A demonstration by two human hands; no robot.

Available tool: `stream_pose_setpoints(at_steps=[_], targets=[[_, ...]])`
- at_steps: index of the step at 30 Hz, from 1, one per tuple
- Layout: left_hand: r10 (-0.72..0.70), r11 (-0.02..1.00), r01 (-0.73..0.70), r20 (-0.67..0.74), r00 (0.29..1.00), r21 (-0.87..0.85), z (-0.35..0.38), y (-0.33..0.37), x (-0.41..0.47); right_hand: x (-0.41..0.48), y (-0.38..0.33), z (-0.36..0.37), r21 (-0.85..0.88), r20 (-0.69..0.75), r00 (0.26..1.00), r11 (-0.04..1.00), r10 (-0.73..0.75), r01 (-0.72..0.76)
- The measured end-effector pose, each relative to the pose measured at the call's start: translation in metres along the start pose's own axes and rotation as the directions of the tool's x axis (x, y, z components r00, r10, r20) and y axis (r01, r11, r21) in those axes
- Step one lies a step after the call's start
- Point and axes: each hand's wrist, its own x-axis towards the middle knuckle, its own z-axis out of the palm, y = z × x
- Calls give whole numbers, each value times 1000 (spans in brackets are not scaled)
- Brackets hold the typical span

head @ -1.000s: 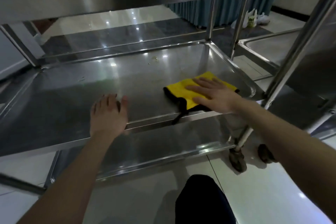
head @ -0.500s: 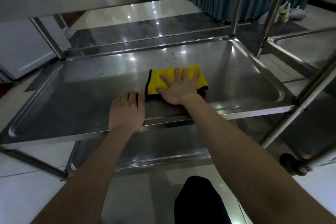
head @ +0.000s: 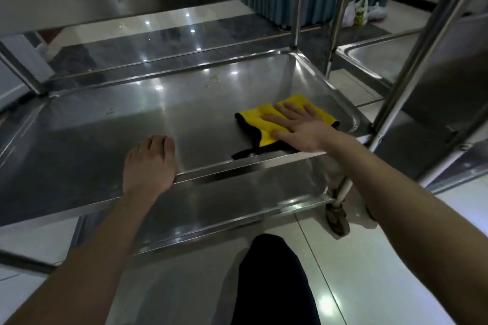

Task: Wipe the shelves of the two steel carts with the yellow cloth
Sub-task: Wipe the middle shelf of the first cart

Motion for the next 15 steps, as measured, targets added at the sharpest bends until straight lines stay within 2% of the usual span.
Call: stream_pose_setpoints(at_steps=[4, 8, 11, 15], targets=[[-14, 1000, 15, -54, 998, 16, 5, 2, 3, 16, 69, -15, -6, -18, 968, 968, 250, -250], [-25, 1000, 26, -82, 996, 15, 4, 10, 9, 71, 44, -14, 4, -50, 939, 940, 341, -341], [-162, 987, 163, -21, 987, 14, 0, 13, 23, 110, -21, -13, -37, -40, 961, 960, 275, -276], [-140, 988, 142, -33, 990, 66, 2, 9, 33, 113, -117, 7, -58, 7, 998, 997, 58, -57]])
